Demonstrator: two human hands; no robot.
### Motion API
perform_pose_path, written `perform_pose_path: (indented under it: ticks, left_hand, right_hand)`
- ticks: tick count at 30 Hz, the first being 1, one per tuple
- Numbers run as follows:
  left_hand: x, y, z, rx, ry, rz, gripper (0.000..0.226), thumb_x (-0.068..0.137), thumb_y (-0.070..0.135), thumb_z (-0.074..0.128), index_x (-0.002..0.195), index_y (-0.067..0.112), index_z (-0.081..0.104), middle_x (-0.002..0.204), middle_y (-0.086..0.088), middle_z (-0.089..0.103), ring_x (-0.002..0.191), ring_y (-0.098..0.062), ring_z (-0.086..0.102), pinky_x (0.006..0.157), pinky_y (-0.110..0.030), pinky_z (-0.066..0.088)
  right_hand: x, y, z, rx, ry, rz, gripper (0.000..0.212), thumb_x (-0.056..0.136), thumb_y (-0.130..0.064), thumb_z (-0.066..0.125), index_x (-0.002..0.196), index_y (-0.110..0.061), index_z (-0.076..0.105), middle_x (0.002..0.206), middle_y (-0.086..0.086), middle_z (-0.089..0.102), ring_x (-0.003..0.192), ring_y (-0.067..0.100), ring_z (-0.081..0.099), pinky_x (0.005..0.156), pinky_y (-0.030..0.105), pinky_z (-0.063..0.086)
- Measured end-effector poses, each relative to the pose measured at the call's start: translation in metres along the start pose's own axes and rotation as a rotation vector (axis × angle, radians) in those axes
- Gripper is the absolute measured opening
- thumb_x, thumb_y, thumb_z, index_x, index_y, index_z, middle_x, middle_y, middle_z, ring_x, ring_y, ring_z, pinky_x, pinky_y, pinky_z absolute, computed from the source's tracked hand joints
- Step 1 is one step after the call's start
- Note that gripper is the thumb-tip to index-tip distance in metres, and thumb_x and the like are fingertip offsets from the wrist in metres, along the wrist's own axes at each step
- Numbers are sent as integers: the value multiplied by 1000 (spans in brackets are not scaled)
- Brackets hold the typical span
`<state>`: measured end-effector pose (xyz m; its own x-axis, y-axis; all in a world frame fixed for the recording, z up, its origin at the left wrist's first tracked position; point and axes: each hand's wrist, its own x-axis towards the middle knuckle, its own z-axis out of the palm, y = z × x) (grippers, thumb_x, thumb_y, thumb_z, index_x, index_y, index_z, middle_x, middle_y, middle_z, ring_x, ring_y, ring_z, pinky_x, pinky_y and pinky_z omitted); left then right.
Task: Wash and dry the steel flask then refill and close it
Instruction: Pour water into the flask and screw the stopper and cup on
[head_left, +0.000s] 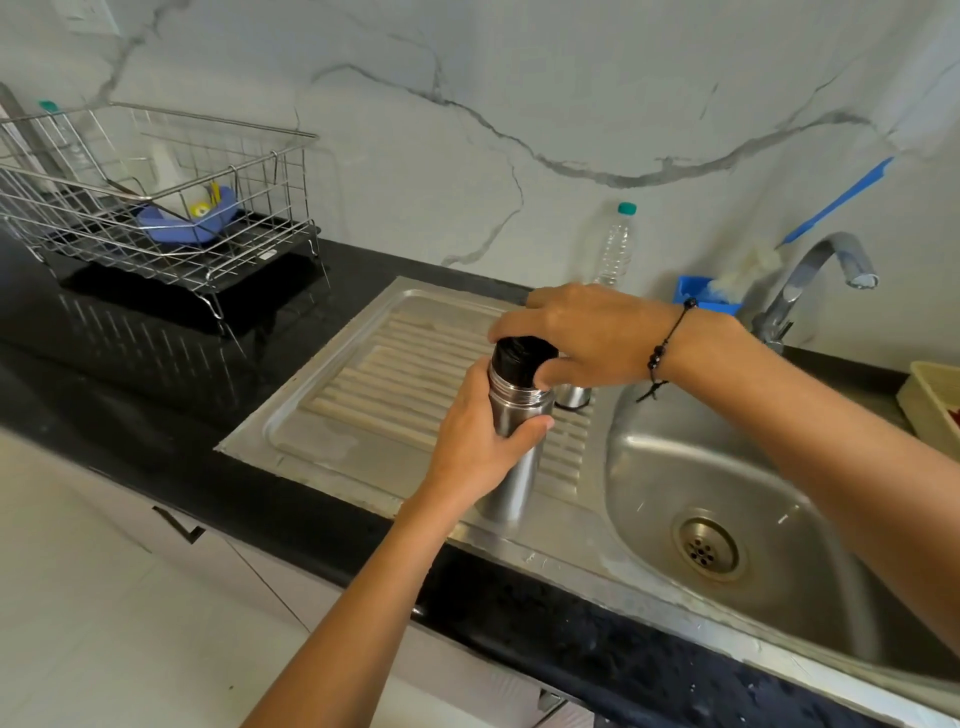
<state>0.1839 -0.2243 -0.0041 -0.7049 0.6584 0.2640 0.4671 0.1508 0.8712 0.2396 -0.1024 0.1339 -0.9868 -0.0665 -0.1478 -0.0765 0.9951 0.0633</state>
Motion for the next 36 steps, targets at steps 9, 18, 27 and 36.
perform_pose_path:
  ticks: [9, 18, 27, 36]
  left_hand:
    - [1, -1, -2, -32, -27, 3, 69, 80, 32, 75, 136, 19, 36, 117, 9, 57, 101, -3, 56, 81, -14, 43]
    - [1, 0, -2, -15, -37, 11, 72, 81, 35, 73, 138, 21, 31, 126, 6, 55, 110, -9, 55, 91, -28, 46]
    - [-2, 0, -1, 3, -7, 30, 68, 80, 32, 74, 134, 21, 35, 120, 8, 55, 102, -7, 56, 85, -25, 48]
    - [-3, -1, -3, -14, -14, 33, 76, 79, 34, 74, 140, 22, 31, 122, 7, 56, 105, -8, 57, 86, -24, 49]
  right_hand:
    - [8, 11, -7, 1, -93, -142, 39, 89, -19, 55, 126, -22, 47, 107, 6, 56, 91, 20, 52, 78, 36, 47]
    - [14, 1, 0, -54, 85, 122, 67, 80, -71, 31, 126, -25, 49, 99, 2, 62, 91, 22, 57, 73, 33, 46]
    - [10, 0, 12, -171, 117, 0, 52, 89, -56, 38, 114, -12, 52, 91, 9, 62, 74, 24, 50, 68, 35, 44]
    - [5, 17, 14, 122, 44, -242, 46, 89, -25, 57, 133, -29, 45, 119, 5, 53, 105, 20, 52, 86, 28, 43]
